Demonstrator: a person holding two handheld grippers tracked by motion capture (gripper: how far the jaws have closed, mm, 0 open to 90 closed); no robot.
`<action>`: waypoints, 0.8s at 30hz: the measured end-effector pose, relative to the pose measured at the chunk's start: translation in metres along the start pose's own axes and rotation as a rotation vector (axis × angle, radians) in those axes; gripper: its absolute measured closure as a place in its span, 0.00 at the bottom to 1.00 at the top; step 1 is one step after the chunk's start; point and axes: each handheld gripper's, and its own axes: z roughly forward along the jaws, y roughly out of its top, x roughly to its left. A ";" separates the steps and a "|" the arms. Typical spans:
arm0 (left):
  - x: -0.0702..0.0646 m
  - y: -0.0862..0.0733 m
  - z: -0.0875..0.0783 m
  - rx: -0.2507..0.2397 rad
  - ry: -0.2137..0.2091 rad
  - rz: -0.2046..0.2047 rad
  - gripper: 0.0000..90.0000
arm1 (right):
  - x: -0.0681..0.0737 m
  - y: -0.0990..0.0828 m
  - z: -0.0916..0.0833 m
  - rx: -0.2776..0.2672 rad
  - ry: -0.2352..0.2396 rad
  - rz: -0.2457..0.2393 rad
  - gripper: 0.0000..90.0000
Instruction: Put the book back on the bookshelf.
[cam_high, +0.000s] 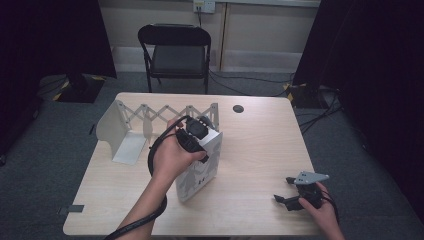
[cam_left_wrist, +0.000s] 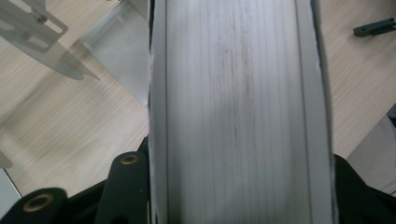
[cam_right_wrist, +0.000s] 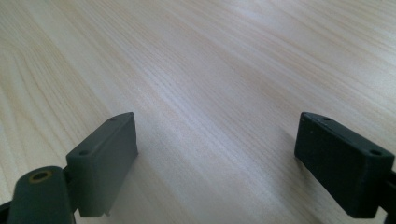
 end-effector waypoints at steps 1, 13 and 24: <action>0.000 0.000 0.000 -0.007 0.004 -0.013 0.58 | 0.000 0.000 0.000 0.000 0.000 0.000 0.14; 0.008 0.005 -0.002 -0.006 0.015 -0.035 0.57 | 0.000 0.000 0.000 0.000 0.000 0.000 0.14; 0.011 0.010 -0.001 -0.013 0.012 -0.064 0.57 | 0.000 0.000 0.000 0.000 0.000 0.000 0.14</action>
